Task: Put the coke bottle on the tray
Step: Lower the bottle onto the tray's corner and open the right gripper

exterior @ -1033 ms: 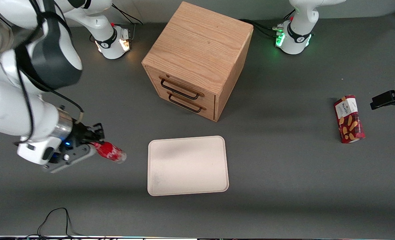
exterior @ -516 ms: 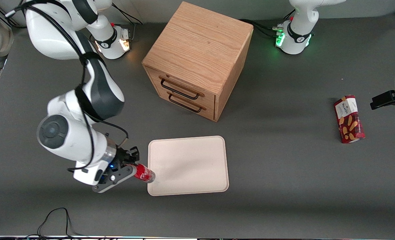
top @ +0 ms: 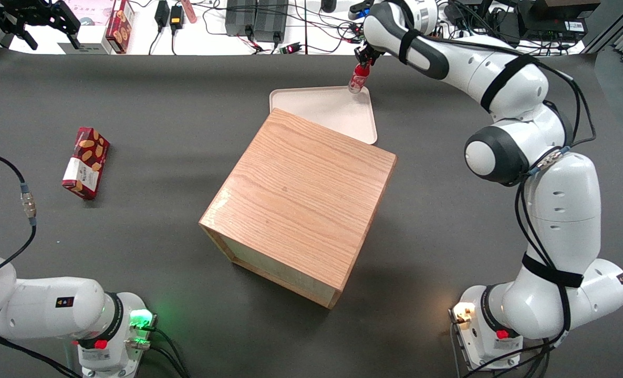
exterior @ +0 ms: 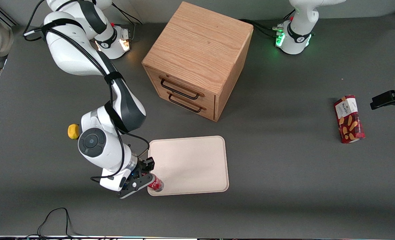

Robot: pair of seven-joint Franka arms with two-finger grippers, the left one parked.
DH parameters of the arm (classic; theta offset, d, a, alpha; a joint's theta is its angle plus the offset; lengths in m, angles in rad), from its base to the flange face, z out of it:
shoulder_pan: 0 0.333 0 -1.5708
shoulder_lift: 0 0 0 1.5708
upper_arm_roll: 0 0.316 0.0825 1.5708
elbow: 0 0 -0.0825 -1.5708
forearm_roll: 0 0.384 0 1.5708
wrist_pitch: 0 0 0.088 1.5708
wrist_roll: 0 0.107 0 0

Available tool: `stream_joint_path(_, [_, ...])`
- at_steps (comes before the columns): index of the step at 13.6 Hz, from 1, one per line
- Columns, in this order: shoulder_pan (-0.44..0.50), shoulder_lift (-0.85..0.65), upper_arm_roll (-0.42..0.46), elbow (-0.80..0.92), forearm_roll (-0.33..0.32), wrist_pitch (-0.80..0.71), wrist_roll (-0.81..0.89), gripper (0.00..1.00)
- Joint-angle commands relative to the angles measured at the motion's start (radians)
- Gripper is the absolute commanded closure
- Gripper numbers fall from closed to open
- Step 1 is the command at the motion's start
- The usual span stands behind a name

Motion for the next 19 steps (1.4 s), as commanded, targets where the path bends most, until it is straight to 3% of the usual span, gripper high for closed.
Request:
stream_joint_path(1, [0.001,0.004,0.005,-0.013,-0.023,0.034,0.036,0.87])
stream_joint_path(5, [0.001,0.0,0.005,-0.033,-0.044,0.036,0.059,0.65])
stream_joint_path(6, [0.001,0.0,0.005,-0.033,-0.044,0.036,0.068,0.45])
stream_joint_path(7, [0.001,0.0,0.005,-0.034,-0.044,0.036,0.098,0.0])
stream_joint_path(15, [-0.022,-0.056,-0.005,-0.089,-0.041,0.087,0.121,0.0])
stream_joint_path(18, [-0.088,-0.293,-0.011,-0.381,-0.012,0.099,0.123,0.0])
stream_joint_path(19, [-0.107,-0.39,-0.037,-0.487,0.024,0.097,0.123,0.0])
